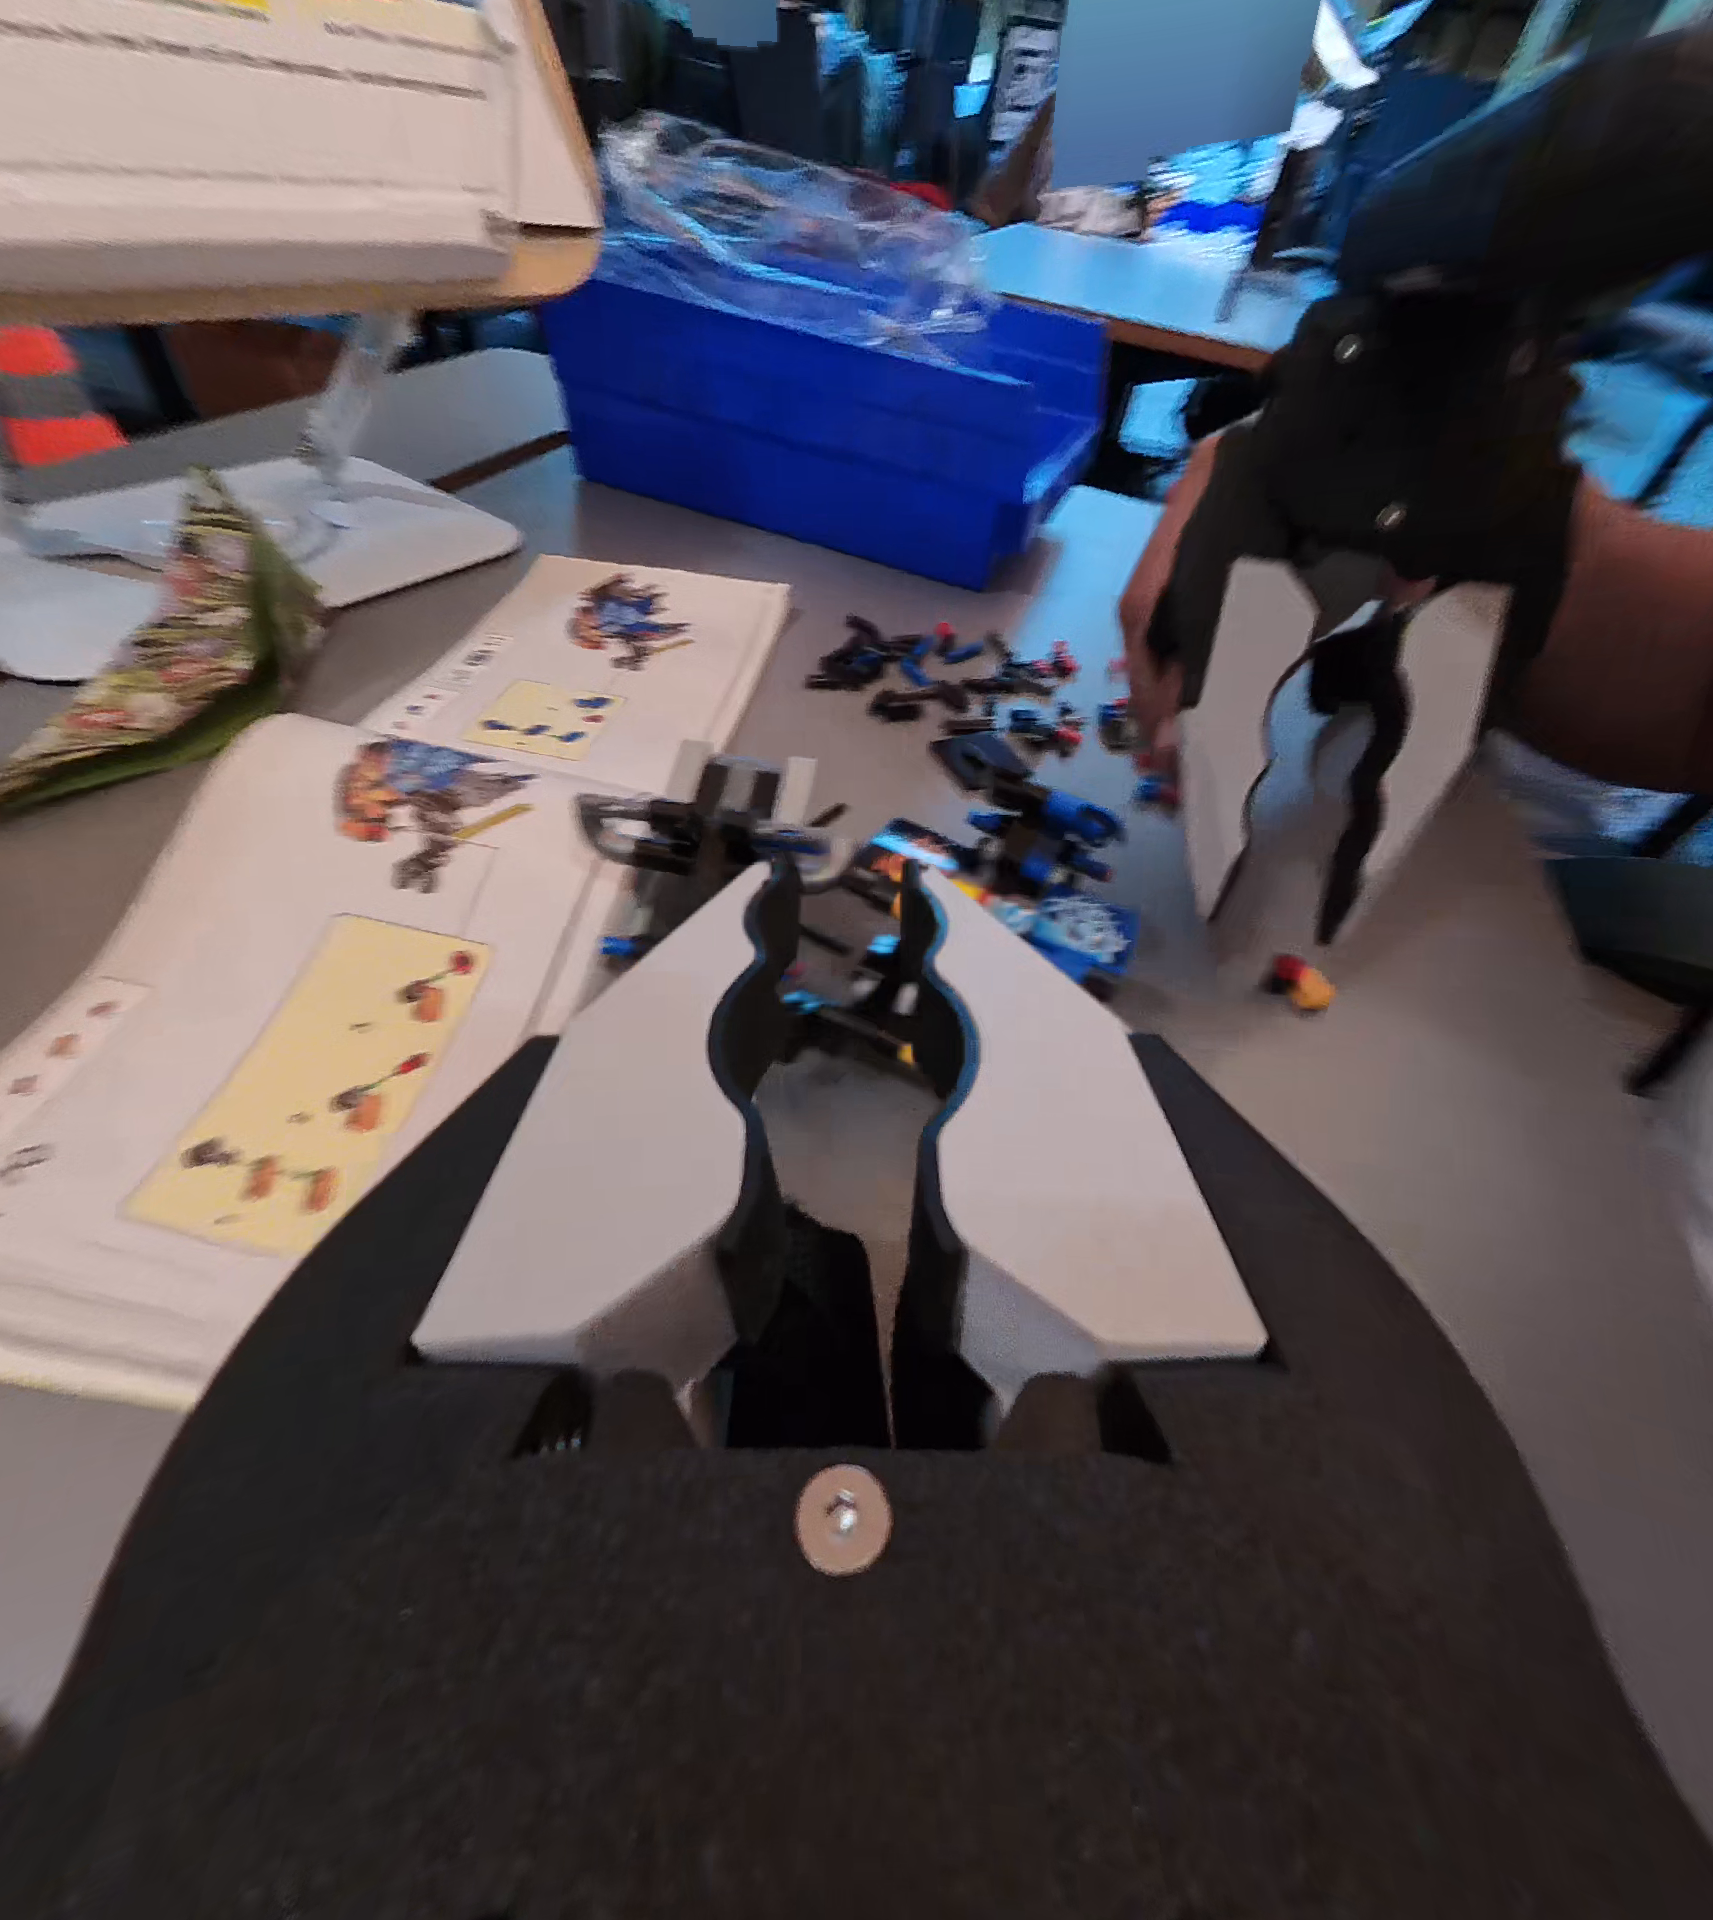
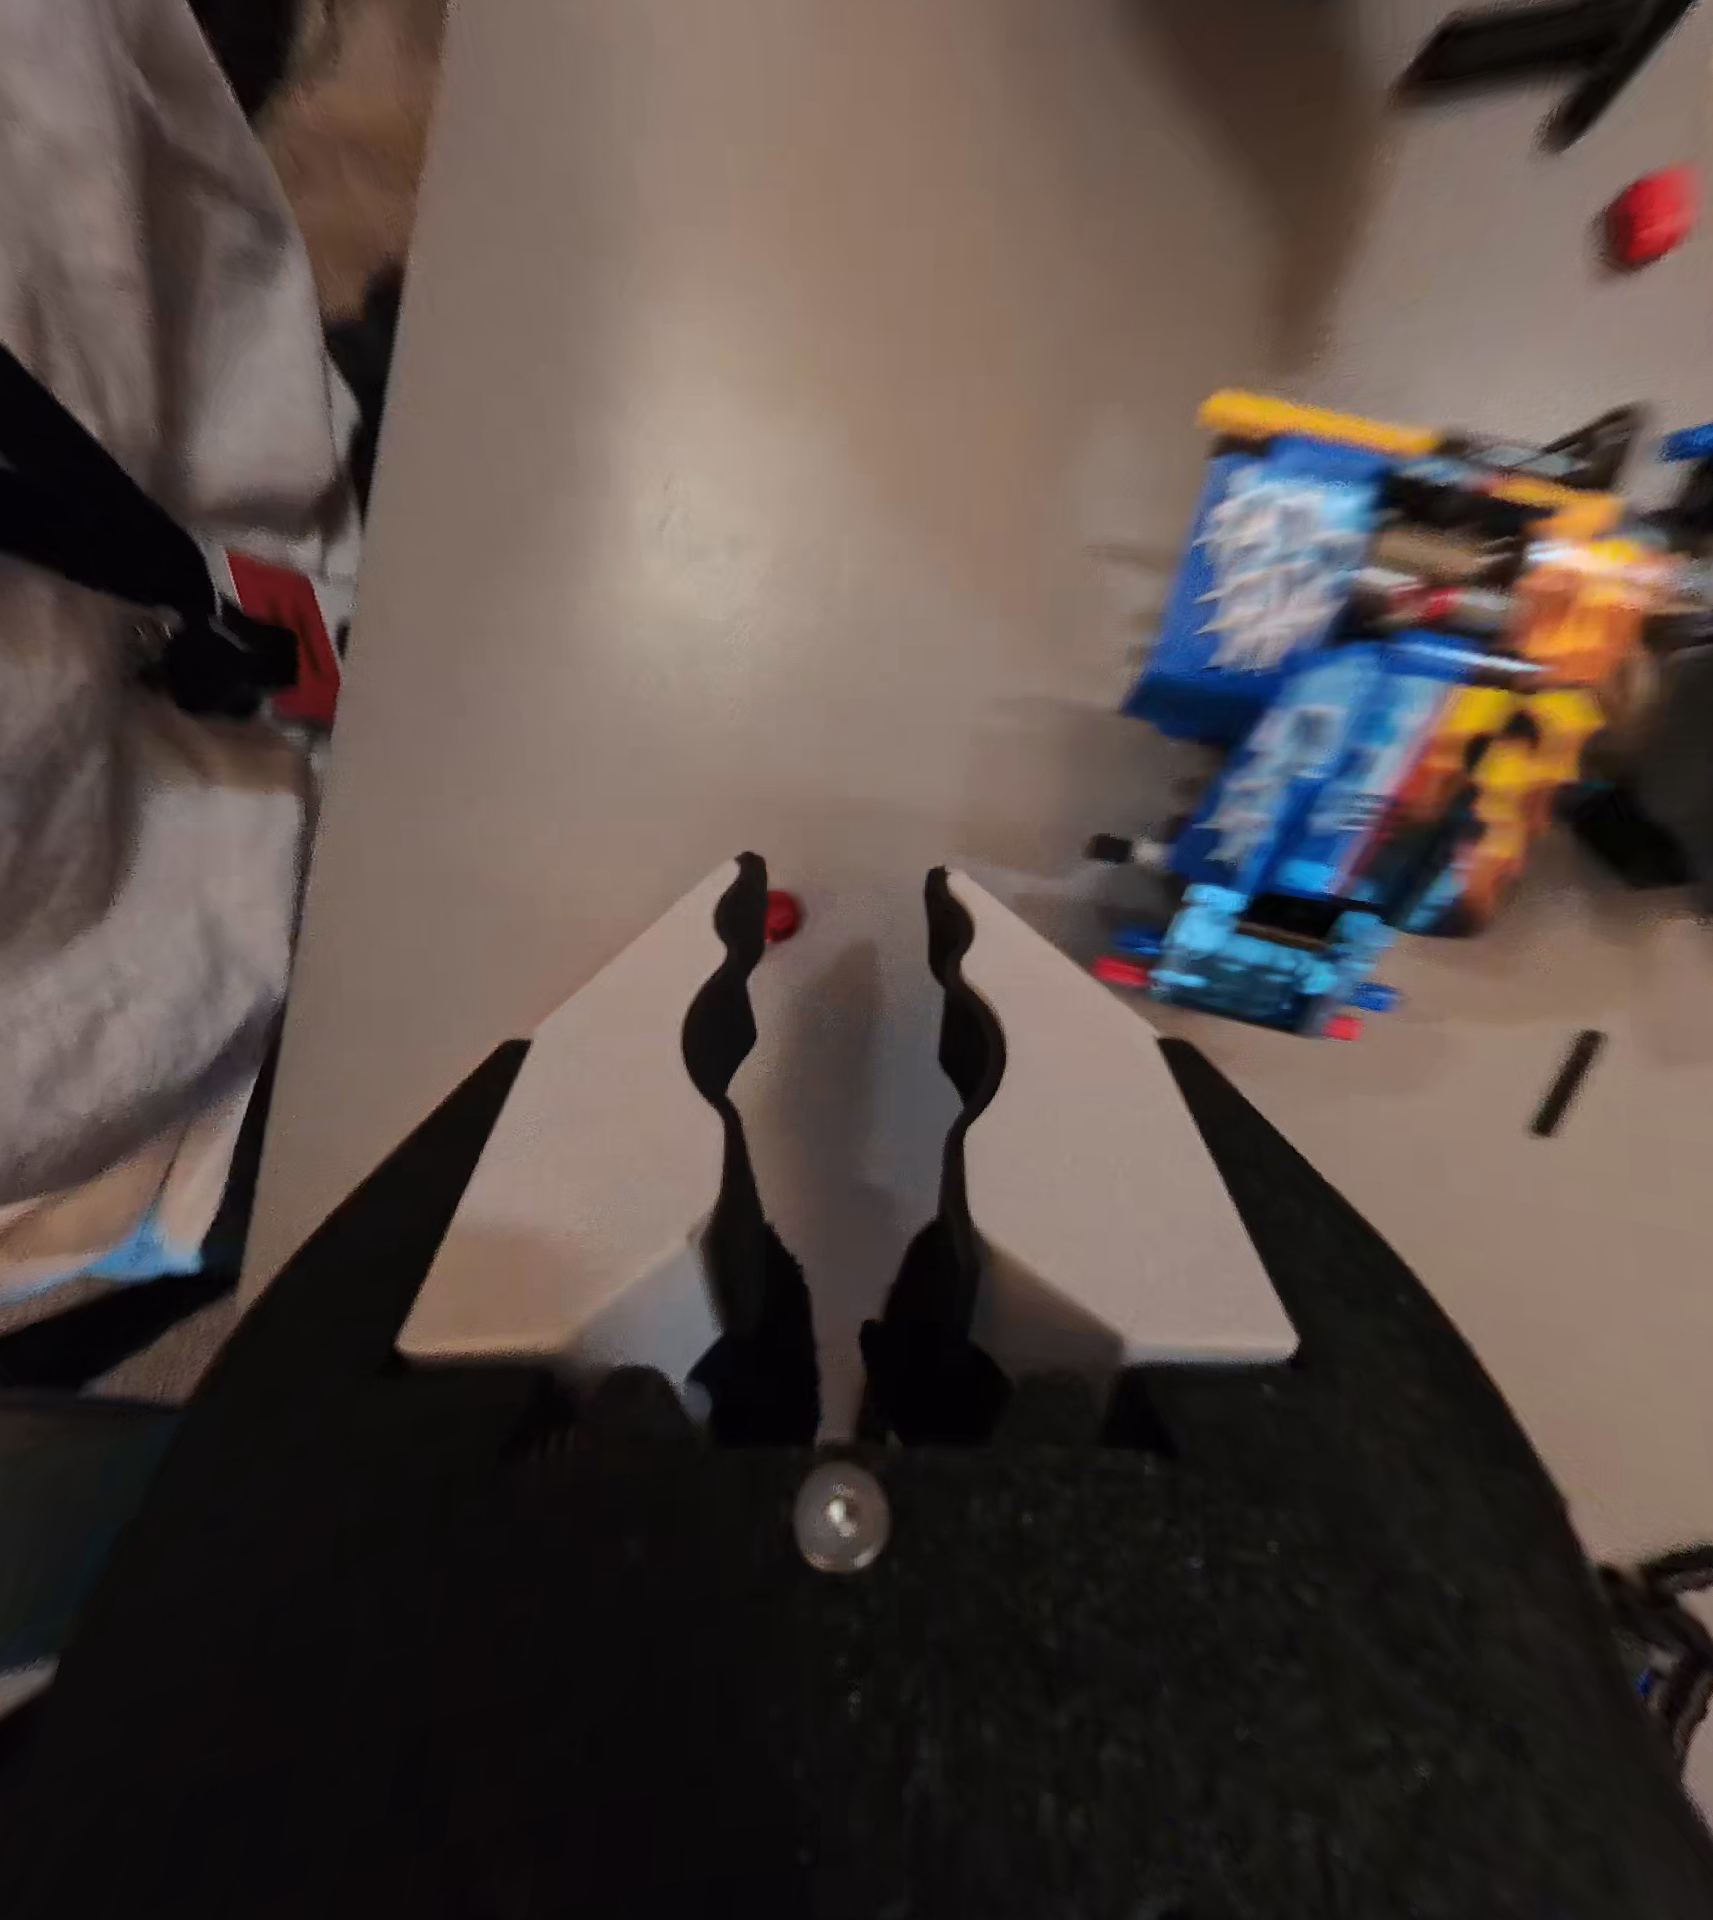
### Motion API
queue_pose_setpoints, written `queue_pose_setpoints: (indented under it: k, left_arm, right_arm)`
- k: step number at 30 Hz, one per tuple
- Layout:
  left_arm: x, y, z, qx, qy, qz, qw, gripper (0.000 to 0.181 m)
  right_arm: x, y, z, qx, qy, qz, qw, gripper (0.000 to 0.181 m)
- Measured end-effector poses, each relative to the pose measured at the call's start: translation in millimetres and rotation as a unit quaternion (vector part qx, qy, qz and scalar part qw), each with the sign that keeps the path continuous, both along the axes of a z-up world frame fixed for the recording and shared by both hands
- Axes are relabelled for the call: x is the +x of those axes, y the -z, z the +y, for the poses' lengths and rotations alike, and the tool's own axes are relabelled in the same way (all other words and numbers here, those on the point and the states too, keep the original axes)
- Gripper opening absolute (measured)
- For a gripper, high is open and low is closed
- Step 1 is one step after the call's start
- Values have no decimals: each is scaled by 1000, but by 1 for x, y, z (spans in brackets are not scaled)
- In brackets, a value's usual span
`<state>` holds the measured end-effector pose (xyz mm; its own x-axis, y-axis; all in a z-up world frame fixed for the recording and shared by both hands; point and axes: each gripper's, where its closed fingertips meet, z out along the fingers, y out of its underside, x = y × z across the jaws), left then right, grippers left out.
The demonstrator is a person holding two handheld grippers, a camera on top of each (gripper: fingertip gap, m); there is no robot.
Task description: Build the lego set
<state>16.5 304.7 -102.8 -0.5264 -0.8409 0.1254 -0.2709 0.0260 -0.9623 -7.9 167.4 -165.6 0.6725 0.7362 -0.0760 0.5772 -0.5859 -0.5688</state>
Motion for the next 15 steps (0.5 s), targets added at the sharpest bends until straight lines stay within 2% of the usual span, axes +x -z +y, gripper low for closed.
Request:
queue_pose_setpoints:
  k: [3,5,7,10,13,15]
  left_arm:
    - [9,4,32,59,-89,0,994,16]
    - [12,6,49,90,-133,1,987,16]
    - [13,6,58,104,-155,1,982,16]
    - [14,11,67,121,-173,13,977,16]
    - [15,17,70,130,-177,30,975,16]
    - [15,21,70,119,-172,41,977,16]
  right_arm:
    - [33,-28,30,83,55,81,992,30]
    - [69,-43,51,130,135,123,974,30]
    - [110,-56,68,179,246,165,938,30]
    - [148,-53,71,207,338,180,900,33]
    - [165,-41,70,223,375,140,889,30]
    - [166,-40,71,222,385,145,884,29]
